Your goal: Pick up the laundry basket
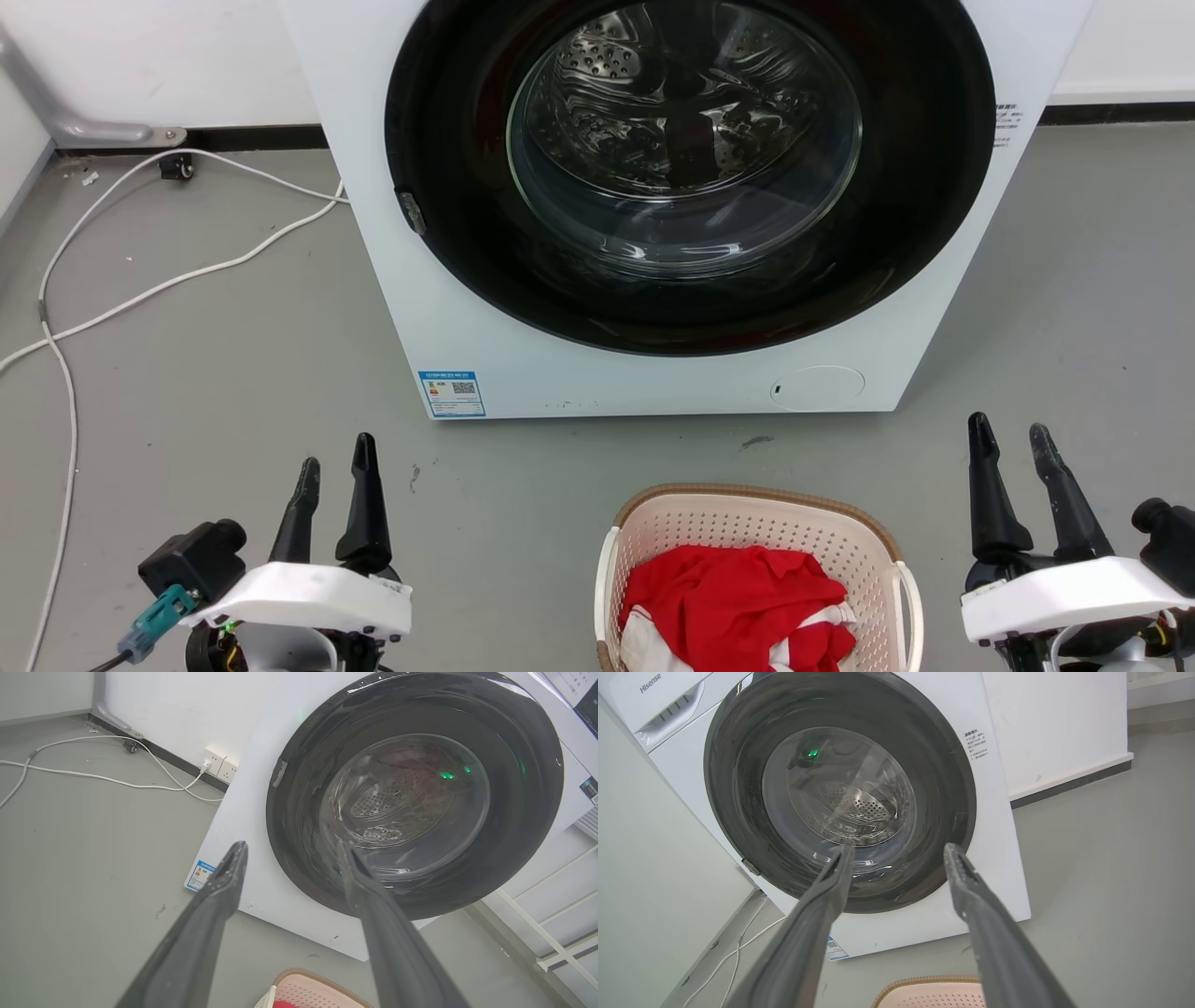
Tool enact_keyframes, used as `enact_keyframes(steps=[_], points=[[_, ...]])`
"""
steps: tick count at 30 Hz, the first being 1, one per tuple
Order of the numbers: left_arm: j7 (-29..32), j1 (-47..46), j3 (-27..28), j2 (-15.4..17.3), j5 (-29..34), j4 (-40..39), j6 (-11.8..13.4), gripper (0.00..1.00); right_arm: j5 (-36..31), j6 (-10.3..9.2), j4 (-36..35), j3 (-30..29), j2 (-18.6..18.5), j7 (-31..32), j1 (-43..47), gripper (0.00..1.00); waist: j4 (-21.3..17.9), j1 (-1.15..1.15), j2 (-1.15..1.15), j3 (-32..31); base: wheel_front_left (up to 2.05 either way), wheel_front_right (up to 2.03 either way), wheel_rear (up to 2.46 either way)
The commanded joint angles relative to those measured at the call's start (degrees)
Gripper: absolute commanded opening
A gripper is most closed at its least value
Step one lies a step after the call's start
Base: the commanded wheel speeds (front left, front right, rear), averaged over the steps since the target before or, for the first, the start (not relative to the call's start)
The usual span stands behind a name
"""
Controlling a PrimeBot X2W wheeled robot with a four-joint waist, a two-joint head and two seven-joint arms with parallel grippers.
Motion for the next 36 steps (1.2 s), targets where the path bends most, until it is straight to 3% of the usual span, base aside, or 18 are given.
enact_keyframes(steps=[1, 36], points=[[-0.53, 0.23, -0.20, 0.19, 1.55, -0.86, 0.17, 1.00, -1.60, 0.01, -1.01, 0.01, -0.16, -0.55, 0.17, 1.00, -0.01, 0.00, 0.00, 0.03, 0.00, 0.00, 0.00], [-5.22, 1.84, -1.74, 0.22, 20.67, -0.81, 2.29, 1.00, -23.00, 0.00, -2.34, -1.32, -0.19, -5.17, 2.12, 1.00, 0.07, 0.00, 0.00, 0.64, 0.00, 0.00, 0.00]])
